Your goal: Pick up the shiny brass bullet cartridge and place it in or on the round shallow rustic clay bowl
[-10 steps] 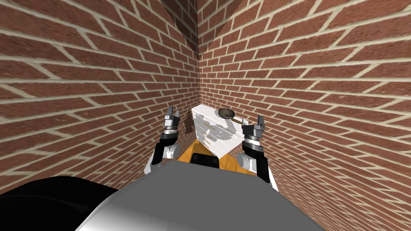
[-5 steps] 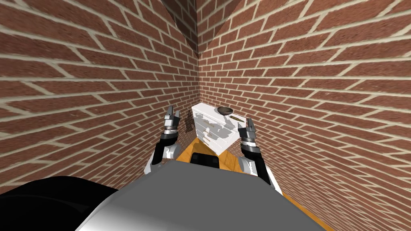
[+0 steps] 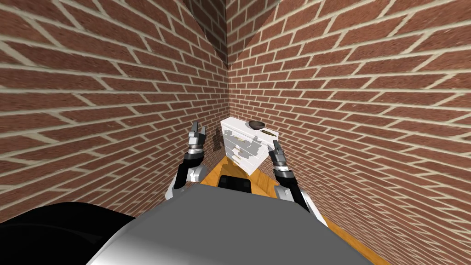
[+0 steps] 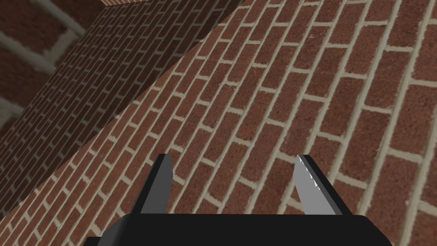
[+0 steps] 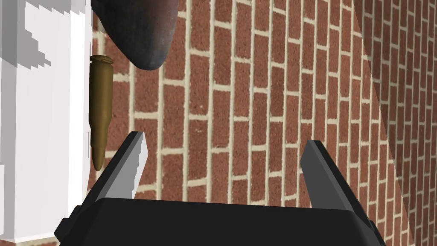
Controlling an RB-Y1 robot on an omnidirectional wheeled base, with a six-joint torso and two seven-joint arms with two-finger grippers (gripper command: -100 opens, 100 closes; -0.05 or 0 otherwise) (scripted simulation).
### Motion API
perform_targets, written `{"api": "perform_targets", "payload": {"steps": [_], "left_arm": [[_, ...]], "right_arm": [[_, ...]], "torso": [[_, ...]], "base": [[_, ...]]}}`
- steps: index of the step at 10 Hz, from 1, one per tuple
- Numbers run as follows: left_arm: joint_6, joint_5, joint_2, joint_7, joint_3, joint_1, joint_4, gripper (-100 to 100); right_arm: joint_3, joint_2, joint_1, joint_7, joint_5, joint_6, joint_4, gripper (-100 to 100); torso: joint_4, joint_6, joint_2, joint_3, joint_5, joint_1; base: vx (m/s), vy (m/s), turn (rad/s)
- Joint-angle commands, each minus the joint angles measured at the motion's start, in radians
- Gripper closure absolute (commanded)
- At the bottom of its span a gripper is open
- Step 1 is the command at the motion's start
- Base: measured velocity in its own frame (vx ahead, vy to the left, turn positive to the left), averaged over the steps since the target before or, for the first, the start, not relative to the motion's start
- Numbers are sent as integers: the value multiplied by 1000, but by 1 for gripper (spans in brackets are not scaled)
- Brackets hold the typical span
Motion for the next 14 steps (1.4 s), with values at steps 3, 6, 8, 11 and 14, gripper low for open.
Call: {"api": "perform_targets", "payload": {"steps": [3,6,8,11,14], "left_arm": [[0,0,0,0,0,0,0,0],[0,0,0,0,0,0,0,0],[0,0,0,0,0,0,0,0],[0,0,0,0,0,0,0,0],[0,0,0,0,0,0,0,0]], "right_arm": [[18,-104,23,18,24,-20,46,-100],[51,-200,47,45,65,-35,105,-100],[68,-259,58,58,86,-45,137,-100],[85,-334,68,69,108,-57,171,-100],[102,-430,78,80,130,-69,206,-100]], "torso": [[0,0,-1,-1,0,-2],[0,0,-1,-1,0,-1],[0,0,-2,-1,0,-1],[-1,0,-5,-2,0,-1],[0,0,-2,-1,0,-2]], "base": [[-85,-14,-5],[-97,-13,0],[-93,-10,1],[-57,-15,4],[-79,-20,5]]}}
